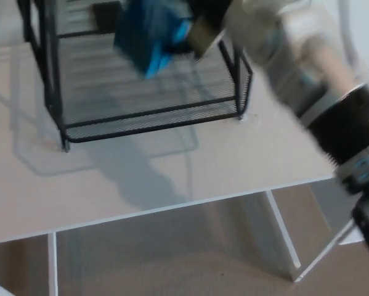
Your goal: The robot walks towards a desk on which a file tray is kept in the middle and a cube is kept to its right. The robot lifts the cube using its right hand and places it on the file tray.
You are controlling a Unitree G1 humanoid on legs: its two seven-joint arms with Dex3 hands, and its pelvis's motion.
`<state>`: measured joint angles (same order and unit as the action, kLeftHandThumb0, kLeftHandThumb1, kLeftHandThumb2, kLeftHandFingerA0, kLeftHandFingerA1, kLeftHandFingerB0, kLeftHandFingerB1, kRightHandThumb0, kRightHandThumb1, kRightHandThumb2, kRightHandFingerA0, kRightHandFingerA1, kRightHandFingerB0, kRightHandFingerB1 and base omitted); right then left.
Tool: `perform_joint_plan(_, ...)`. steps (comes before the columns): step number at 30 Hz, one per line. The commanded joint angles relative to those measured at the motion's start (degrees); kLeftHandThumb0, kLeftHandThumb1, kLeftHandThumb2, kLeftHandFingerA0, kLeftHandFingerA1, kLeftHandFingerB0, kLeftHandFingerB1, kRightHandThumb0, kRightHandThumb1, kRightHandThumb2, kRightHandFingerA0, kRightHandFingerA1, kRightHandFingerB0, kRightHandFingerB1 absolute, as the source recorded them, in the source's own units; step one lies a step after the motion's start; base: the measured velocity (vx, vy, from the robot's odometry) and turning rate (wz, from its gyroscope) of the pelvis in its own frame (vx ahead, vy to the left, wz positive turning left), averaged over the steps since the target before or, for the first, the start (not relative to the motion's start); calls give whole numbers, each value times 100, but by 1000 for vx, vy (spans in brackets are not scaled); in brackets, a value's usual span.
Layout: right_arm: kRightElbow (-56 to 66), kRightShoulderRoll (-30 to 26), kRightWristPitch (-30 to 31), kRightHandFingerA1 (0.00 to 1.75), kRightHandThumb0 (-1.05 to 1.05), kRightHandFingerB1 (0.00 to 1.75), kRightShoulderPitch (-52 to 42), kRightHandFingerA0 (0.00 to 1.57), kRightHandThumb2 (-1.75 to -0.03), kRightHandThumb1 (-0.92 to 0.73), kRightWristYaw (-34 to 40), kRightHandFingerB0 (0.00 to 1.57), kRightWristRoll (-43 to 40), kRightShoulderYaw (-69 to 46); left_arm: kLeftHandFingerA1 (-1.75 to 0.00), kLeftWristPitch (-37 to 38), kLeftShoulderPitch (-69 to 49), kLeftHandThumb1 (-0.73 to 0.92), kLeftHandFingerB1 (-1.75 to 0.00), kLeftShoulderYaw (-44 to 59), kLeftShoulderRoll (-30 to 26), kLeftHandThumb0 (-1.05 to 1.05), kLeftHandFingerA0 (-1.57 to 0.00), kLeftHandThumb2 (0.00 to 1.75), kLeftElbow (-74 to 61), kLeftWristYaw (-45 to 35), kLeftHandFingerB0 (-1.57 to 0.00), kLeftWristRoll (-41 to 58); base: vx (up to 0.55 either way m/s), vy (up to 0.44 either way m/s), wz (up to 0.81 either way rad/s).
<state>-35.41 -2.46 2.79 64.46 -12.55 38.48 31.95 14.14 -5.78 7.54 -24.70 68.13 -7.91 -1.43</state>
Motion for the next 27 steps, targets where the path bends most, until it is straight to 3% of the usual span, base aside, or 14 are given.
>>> perform_joint_plan(1,149,-103,675,169,-32,122,-185,73,-59,-68,-482,69,92,-1,-66,196,-61,89,-55,632,113,-51,-43,67,-383,-314,-35,676,0,0,19)
perform_joint_plan(4,149,-193,630,166,-32,123,-201,72,-59,-67,-451,67,52,-94,-71,164,69,90,-59,861,190,-51,-46,67,-436,-426,-41,783,0,0,4)
perform_joint_plan(5,139,-207,629,131,-39,112,-210,103,-90,-51,-435,75,31,-131,-76,107,99,89,-60,885,236,-50,-49,66,-502,-417,-44,725,0,0,0)
perform_joint_plan(7,123,-194,605,173,-28,146,-222,70,-61,-69,-454,63,4,-146,-75,92,61,89,-58,806,242,-50,-50,66,-590,-419,-43,605,0,0,0)
perform_joint_plan(8,154,-192,586,167,-32,123,-260,73,-59,-68,-424,69,29,-127,-78,73,37,67,-61,763,244,-42,-56,110,-622,-435,-31,563,0,0,0)
perform_joint_plan(10,237,-117,741,168,-34,113,-321,73,-59,-66,-423,71,157,-15,-74,39,15,67,-60,758,258,-43,-51,109,-578,-442,-31,562,0,0,0)
perform_joint_plan(11,238,-103,758,170,-32,121,-336,73,-58,-68,-400,70,187,16,-72,28,37,88,-54,756,234,-50,-47,67,-507,-425,-36,547,0,0,0)
perform_joint_plan(13,250,-82,823,171,-32,118,-353,74,-58,-67,-380,71,241,61,-75,14,35,69,-61,744,203,-42,-52,110,-447,-404,-31,522,0,0,0)
perform_joint_plan(16,344,-108,988,164,-25,119,-408,77,-64,-71,-497,71,223,32,-74,-58,44,69,-60,674,190,-44,-51,110,-376,-309,-31,441,0,0,0)
perform_joint_plan(18,323,-113,845,142,-27,54,-452,77,-64,-71,-372,64,103,-72,-67,-72,19,86,-52,663,173,-49,-47,66,-369,-286,-36,443,0,0,0)
perform_joint_plan(20,303,-81,685,133,-31,42,-560,79,-61,-71,8,46,81,-178,-65,-92,1,87,-51,618,147,-49,-47,66,-383,-260,-36,405,0,0,0)
perform_joint_plan(21,337,-102,724,126,-37,35,-558,73,-61,-69,-8,32,162,-134,-72,-100,0,66,-58,603,151,-41,-49,109,-389,-225,-27,392,0,0,0)
perform_joint_plan(23,383,-141,1058,0,-60,16,-379,0,-77,-56,-335,3,481,94,-77,-43,-56,88,-57,574,164,-50,-49,64,-459,-236,-40,389,0,0,0)
perform_joint_plan(27,494,-267,1268,0,-72,1,-100,0,-64,-43,-782,0,683,282,-73,46,-109,68,-60,418,108,-43,-51,109,-463,-192,-32,254,0,0,0)
